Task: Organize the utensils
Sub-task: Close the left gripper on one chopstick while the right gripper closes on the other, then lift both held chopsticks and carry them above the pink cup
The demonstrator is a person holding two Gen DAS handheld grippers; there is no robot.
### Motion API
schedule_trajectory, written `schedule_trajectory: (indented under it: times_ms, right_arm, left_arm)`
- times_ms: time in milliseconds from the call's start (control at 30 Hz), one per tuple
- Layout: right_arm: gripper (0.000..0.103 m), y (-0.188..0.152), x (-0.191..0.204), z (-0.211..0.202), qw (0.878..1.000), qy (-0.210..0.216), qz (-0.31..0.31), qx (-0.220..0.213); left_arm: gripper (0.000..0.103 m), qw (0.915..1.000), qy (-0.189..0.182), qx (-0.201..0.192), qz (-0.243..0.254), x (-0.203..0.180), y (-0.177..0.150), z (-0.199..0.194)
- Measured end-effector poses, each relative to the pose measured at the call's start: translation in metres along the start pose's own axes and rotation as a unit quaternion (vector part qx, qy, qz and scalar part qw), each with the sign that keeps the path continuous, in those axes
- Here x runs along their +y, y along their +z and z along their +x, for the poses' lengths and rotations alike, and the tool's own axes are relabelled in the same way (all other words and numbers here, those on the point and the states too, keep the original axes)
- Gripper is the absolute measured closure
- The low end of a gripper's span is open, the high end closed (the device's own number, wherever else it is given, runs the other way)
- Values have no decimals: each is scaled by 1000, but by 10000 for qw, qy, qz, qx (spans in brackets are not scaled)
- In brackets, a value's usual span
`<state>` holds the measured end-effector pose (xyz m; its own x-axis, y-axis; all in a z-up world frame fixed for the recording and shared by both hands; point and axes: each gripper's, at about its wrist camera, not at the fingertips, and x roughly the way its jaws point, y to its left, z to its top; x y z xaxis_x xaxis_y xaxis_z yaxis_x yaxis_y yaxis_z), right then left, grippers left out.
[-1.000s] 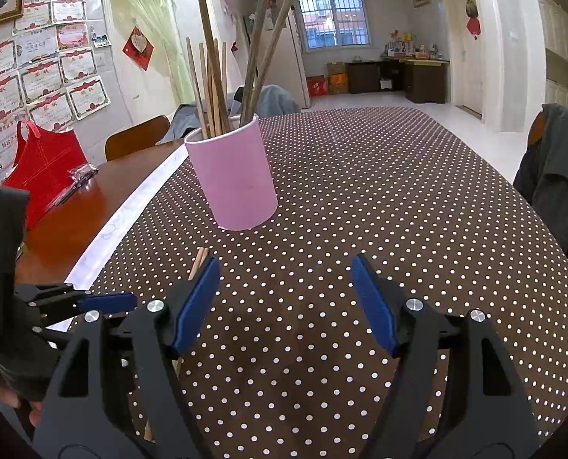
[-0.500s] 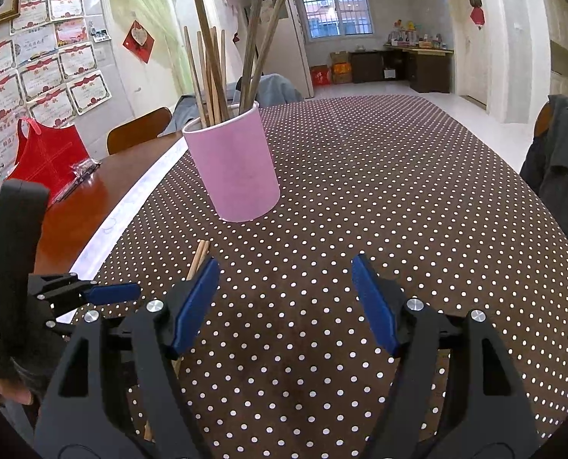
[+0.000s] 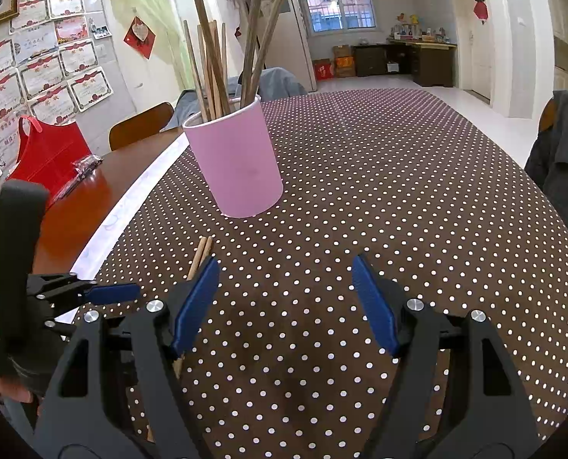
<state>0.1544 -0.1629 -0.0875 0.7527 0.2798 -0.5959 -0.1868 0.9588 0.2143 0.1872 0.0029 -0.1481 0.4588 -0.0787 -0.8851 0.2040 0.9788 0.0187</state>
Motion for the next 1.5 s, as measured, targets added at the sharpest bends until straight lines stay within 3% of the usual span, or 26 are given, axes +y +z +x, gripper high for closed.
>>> schedule_trajectory:
  times_ms: [133,200,333,500,833,933,1000,1067,1133,1300,1400,1500]
  right_arm:
    - [32,1,0,1,10000,20,2,49]
    - [32,1,0,2,9999,59,10,117]
    - [32,3,5,7,9994,96,-77,311]
    - [32,0,21,20,9962,87,-353,787]
    - [32,-7,70,57,9789,32,-1036,1761]
    - [46,-8,81,67,9666,-174,-1553,2030]
    - [61,-2,85,72,9573,-57,-1736,2309]
    - [69,4,88,78,9483,-30,-1848,2581]
    - [72,10,90,85,9395,-11,-1941,2821]
    - [89,24,89,100,9215,-10,-1958,3353]
    - [96,33,86,107,9171,6,-1882,3514]
    - [97,42,78,114,9188,92,-1758,3534]
  left_arm:
    - [43,10000,39,-77,9,-3,3,3]
    - [52,9998,-23,-176,69,1,2,2]
    - [91,9998,-80,-189,66,13,4,0]
    - [96,9987,-431,-258,-119,32,1,0]
    - [97,9977,-518,-314,-288,48,-7,-3]
    - [97,9985,-446,-281,-145,45,-5,-2]
    - [97,9989,-420,-217,-56,44,-2,-1]
    - [97,9991,-414,-132,-24,44,3,1]
    - [97,9992,-387,-92,39,44,6,3]
    - [97,9989,-440,26,127,45,14,6]
    - [97,9984,-522,137,156,45,19,8]
    - [97,9981,-580,184,100,47,23,10]
